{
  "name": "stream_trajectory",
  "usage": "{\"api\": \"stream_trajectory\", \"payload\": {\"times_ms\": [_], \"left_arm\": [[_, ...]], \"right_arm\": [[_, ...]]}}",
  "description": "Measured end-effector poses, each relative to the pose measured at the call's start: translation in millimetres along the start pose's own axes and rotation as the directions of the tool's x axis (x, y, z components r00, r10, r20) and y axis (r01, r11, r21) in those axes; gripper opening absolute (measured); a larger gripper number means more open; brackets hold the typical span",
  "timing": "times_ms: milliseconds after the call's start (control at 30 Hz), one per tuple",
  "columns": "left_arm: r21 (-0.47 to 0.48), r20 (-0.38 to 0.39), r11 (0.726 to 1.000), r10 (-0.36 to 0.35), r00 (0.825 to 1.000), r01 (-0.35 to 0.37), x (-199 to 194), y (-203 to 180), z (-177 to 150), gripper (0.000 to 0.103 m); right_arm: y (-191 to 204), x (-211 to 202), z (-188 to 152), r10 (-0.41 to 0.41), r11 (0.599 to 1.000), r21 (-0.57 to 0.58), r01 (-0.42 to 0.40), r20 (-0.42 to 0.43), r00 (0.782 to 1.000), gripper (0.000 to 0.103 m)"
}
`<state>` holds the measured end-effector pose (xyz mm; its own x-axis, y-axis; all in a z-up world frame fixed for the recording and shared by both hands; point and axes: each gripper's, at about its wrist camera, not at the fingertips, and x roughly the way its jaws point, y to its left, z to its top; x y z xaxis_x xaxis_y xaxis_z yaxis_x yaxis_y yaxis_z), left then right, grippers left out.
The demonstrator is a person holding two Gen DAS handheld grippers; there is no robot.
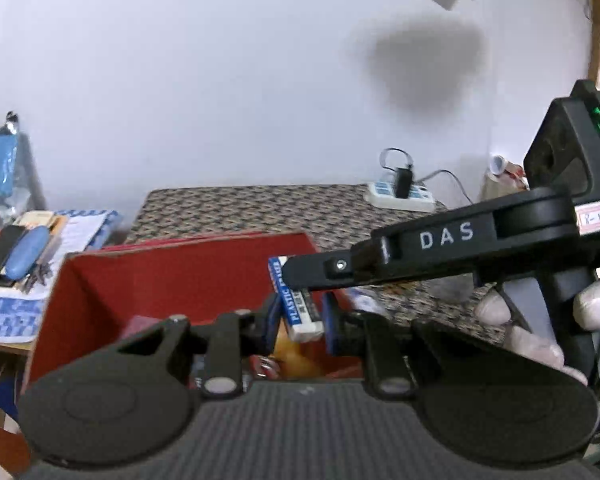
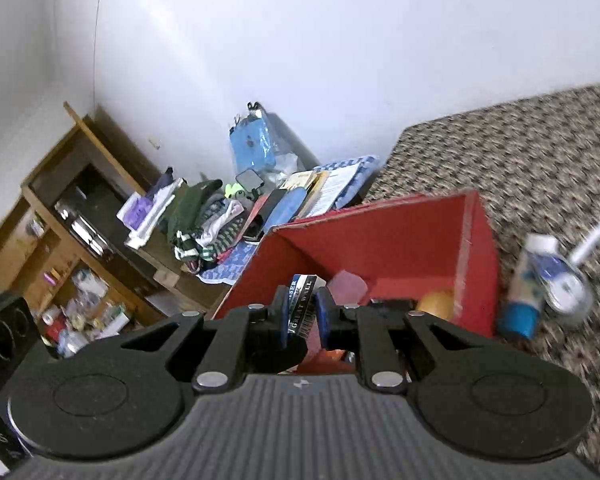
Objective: Organize rigid objects
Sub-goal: 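Carry the blue-white package over the red box with the right gripper, then lower the package into the box and open the right gripper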
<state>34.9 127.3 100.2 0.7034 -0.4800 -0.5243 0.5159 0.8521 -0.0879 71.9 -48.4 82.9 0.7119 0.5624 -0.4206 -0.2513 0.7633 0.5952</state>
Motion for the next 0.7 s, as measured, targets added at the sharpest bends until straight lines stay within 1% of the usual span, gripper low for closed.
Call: {"api": "stream_trajectory", "payload": {"times_ms": [67, 200, 333, 467, 700], "left_arm": [[-0.026, -0.012, 1.0, 0.004, 1.0, -0.004, 4.9, 16.6, 1.0, 0.017], [-0.074, -0.065, 0.997, 0.01, 0.998, -0.015, 18.0, 51.6, -6.2, 0.017], [-0.092, -0.109, 0.995, 0.021, 0.994, -0.031, 28.5, 74.9, -14.6, 0.017], [-0.109, -0.155, 0.994, 0.014, 0.988, -0.032, 40.7, 91.0, -23.4, 0.017], [-0.126, -0.239, 0.991, 0.008, 0.971, -0.039, 62.7, 107.4, -40.2, 0.017]], "right_arm": [[4.0, 19.4, 2.8, -0.008, 1.0, -0.013, 0.007, -0.015, 1.0, 0.0], [7.0, 58.0, 3.8, -0.02, 1.0, -0.009, 0.019, -0.065, 0.998, 0.0], [6.7, 90.7, -1.7, -0.032, 0.999, 0.011, 0.033, -0.116, 0.993, 0.0], [5.8, 109.1, -5.3, -0.061, 0.998, 0.019, 0.065, -0.154, 0.986, 0.0], [-1.2, 133.8, -14.9, -0.123, 0.991, 0.023, 0.132, -0.233, 0.965, 0.0]]}}
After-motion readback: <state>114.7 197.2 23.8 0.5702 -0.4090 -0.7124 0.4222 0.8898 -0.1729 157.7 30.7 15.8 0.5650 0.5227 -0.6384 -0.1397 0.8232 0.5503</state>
